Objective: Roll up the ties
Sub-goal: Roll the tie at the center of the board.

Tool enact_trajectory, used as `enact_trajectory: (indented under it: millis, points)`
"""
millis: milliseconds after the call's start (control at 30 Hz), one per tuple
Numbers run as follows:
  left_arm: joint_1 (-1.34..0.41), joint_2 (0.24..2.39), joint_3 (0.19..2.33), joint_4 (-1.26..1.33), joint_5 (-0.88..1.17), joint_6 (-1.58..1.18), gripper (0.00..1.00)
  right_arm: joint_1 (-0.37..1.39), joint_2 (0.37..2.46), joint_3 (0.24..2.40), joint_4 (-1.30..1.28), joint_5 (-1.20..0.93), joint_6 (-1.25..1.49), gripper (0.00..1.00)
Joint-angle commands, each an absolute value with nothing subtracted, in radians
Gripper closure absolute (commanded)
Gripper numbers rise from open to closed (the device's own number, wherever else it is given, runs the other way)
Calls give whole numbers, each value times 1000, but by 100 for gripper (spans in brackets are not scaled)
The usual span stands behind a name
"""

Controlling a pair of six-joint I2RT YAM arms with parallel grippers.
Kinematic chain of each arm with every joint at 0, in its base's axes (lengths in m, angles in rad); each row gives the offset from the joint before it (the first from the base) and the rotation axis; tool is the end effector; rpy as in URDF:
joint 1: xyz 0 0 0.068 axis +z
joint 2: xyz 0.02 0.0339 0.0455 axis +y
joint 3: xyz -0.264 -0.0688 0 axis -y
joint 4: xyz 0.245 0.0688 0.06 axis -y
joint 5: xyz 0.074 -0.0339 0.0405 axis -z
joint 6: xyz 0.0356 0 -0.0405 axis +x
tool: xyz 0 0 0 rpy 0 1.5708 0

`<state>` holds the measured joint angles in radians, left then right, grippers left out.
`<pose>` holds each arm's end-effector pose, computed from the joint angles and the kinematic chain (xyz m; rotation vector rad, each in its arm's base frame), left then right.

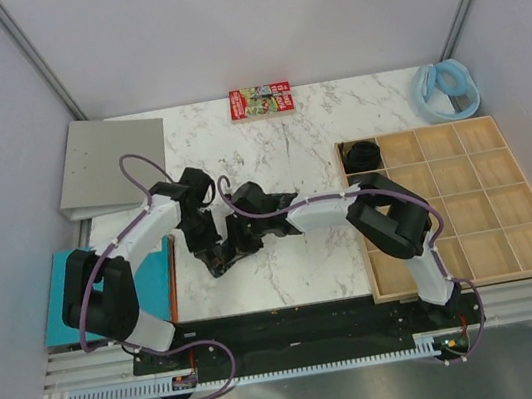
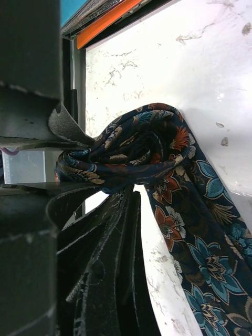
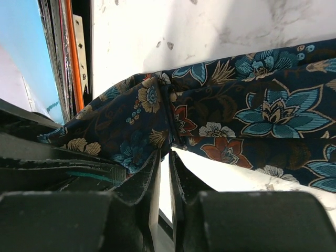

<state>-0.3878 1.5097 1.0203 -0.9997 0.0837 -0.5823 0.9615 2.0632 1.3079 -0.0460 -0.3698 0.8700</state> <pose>0.2370 -0.1000 0.2057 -0.2961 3.0894 -0.1741 0.2406 0.3673 0.1449 -0.3289 2.6975 1.1789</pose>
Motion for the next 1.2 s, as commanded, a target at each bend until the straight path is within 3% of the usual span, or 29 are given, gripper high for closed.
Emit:
enact_trajectory:
  millis: [0,267,367,433,600,900,1167]
  points:
    - [-388,1566,1097,-936,89,-551,92,950,2065,1295,-51,-417,839,81]
    - [-417,1670,1180,-966,75,-568,84,896,1994,1223,-58,-420,807,81]
    - [-428,1701,1201,-977,64,-580,71,873,1951,1190,-71,-422,789,81]
    - [-434,1709,1218,-983,60,-587,55,859,1930,1168,-74,-422,782,81]
    - [-445,1707,1255,-1002,49,-606,34,836,1861,1131,-89,-417,765,80]
    - [-451,1661,1308,-1034,66,-621,20,821,1758,1112,-130,-390,758,80]
    - [-456,1593,1282,-1034,68,-637,18,821,1681,1121,-155,-370,765,79]
